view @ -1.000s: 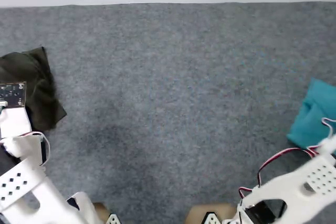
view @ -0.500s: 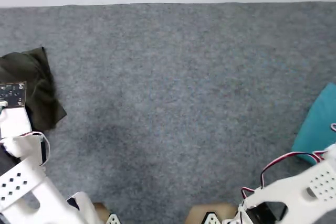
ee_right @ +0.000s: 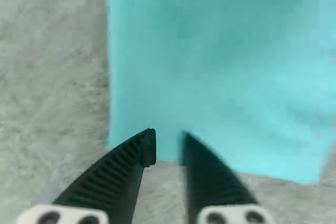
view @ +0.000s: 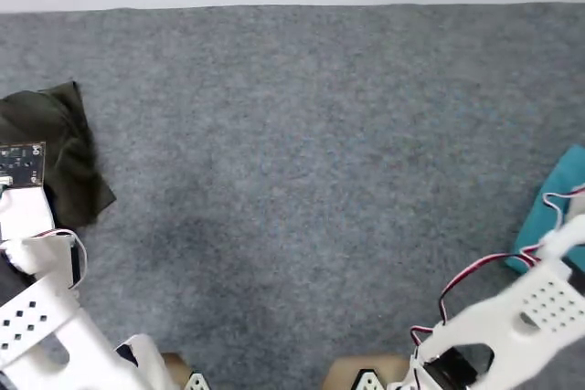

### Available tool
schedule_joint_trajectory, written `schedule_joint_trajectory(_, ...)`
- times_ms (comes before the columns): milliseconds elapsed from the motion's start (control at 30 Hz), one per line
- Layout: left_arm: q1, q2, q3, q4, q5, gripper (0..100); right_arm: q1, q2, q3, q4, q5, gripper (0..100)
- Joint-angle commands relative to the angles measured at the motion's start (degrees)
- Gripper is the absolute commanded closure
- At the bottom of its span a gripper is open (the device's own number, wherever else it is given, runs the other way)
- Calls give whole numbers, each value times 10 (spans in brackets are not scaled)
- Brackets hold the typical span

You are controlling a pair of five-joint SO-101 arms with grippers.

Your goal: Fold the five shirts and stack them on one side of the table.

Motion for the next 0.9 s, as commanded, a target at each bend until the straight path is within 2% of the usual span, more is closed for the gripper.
schedule_joint_trajectory(0,1,-11,-7,12,-3,995,-32,13,-3,21,-8,989)
schedule_joint_trajectory(300,1,-12,-122,13,1,995,-39,-54,-3,60,-4,988)
schedule_joint_trajectory(500,0,-6,-135,13,0,992,-68,-158,6,61,-4,988)
schedule_joint_trajectory(700,-3,67,-140,4,-2,953,-145,-298,146,61,-7,988)
schedule_joint_trajectory(867,-1,184,-212,-5,-2,908,-201,-422,302,58,-7,988)
